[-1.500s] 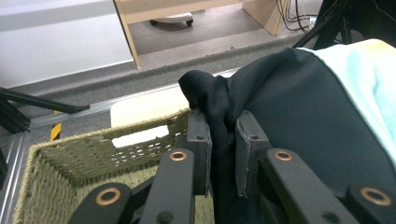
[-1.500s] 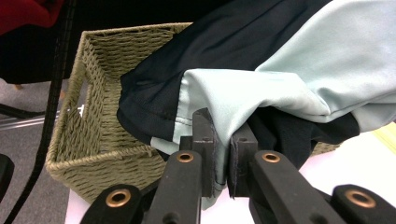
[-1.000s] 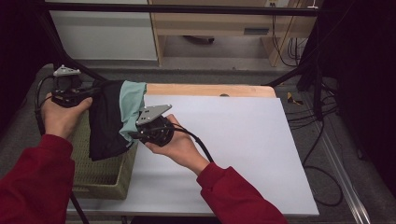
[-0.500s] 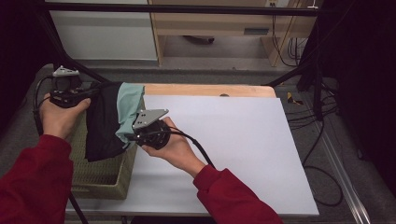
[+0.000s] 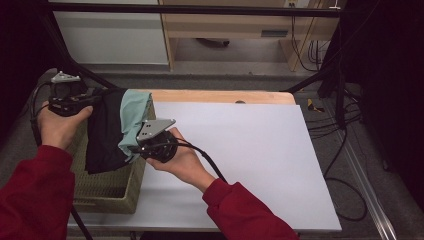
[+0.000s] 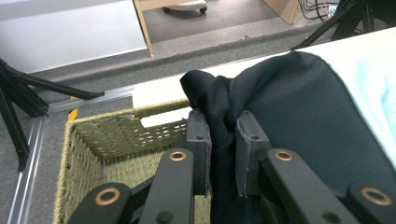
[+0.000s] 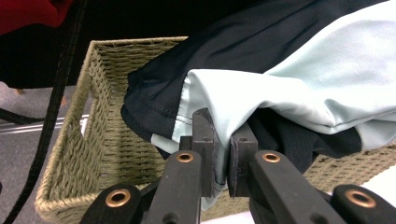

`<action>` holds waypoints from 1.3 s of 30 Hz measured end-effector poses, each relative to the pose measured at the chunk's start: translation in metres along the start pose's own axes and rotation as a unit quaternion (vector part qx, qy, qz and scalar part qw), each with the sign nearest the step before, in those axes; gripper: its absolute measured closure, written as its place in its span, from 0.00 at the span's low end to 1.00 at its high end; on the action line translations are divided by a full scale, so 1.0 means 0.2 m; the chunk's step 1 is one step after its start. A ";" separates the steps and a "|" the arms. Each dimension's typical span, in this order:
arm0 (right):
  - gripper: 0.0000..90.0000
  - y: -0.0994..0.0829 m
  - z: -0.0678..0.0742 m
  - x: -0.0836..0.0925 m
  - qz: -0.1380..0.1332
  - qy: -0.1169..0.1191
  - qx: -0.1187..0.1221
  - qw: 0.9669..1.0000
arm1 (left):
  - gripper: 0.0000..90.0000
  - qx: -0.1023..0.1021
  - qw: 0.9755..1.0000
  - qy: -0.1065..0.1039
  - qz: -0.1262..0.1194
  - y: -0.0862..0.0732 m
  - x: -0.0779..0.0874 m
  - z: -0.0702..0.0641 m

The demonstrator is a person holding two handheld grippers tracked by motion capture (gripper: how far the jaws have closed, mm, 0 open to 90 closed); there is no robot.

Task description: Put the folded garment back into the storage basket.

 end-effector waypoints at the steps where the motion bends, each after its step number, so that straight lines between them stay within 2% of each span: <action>1: 0.94 0.00 0.00 0.00 -0.001 0.001 -0.001 1.000 | 0.87 0.000 1.000 0.001 -0.001 0.00 0.00 0.00; 19: 0.94 0.00 0.07 -0.10 0.006 0.016 -0.002 1.000 | 0.87 0.005 1.000 0.013 0.012 -0.06 0.03 0.06; 39: 0.94 -0.01 0.11 -0.15 0.013 0.019 0.007 1.000 | 0.87 0.016 0.999 0.015 0.031 -0.12 0.02 0.09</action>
Point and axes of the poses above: each handheld gripper's, and its own axes: x roughly backward along the jaws, y roughly out of its top, z roughly to its left, the point moved 3 cm from there along -x, roughly forward along the jaws, and after that the axes turned 12 degrees about -y, right-handed, at the moved point
